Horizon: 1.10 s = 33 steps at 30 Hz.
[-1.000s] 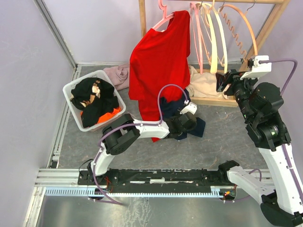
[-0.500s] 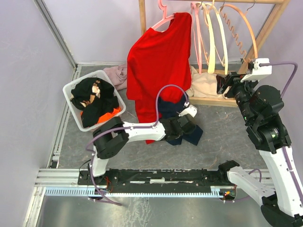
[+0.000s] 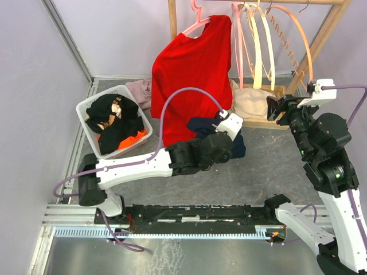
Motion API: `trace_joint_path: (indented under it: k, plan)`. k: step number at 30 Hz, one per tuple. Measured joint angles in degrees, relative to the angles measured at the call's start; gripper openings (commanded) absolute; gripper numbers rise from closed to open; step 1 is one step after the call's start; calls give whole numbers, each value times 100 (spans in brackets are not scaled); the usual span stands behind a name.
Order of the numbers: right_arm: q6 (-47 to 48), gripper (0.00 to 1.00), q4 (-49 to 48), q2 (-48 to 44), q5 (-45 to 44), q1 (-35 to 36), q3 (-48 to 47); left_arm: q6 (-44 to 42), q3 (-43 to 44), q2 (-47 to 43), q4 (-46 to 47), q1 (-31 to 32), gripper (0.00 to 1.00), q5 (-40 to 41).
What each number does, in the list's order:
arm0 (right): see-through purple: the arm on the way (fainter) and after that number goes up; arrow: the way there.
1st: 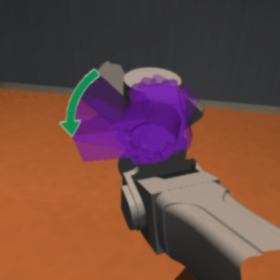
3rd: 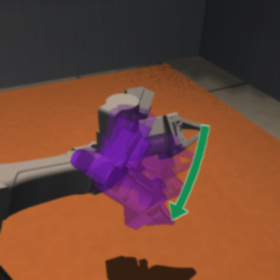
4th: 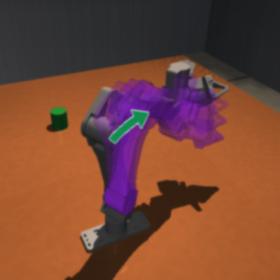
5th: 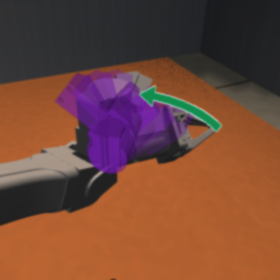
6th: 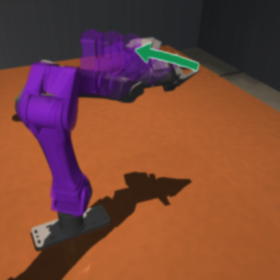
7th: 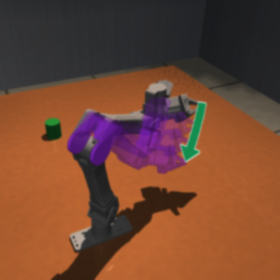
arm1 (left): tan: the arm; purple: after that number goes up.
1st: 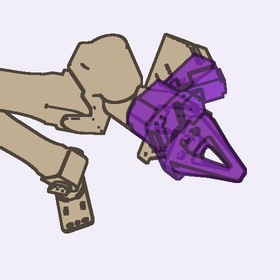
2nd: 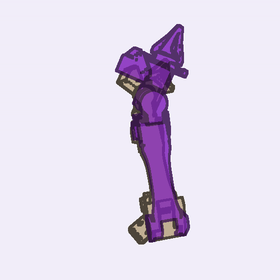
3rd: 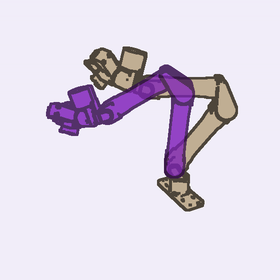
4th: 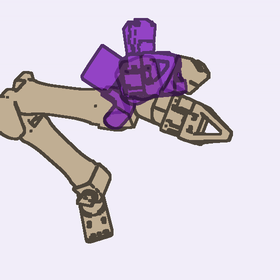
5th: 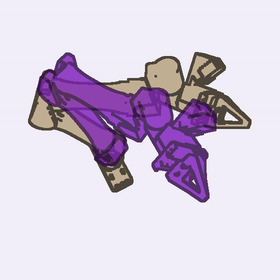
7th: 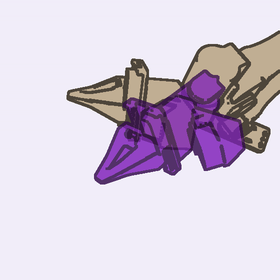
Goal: Remove the t-shirt from the hanger
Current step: Place the T-shirt in the bin.
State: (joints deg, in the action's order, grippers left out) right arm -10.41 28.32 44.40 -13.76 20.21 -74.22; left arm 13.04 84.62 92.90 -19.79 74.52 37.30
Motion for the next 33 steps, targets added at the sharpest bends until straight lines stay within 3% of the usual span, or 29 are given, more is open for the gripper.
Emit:
trace_joint_path:
  k: [10,20,26,33]
  plan:
    - [-2,70,107,-286,-50,0,20,-299,4,-1327,-127,138,3,621]
    - [-22,69,175,-295,-46,0,59,-927,-101,-2774,520,149,3,798]
    - [-28,69,175,-273,-42,0,59,-1709,-116,-2929,973,175,3,1696]
    - [-63,69,170,-166,11,0,61,-3298,-251,-3115,2124,173,3,3069]
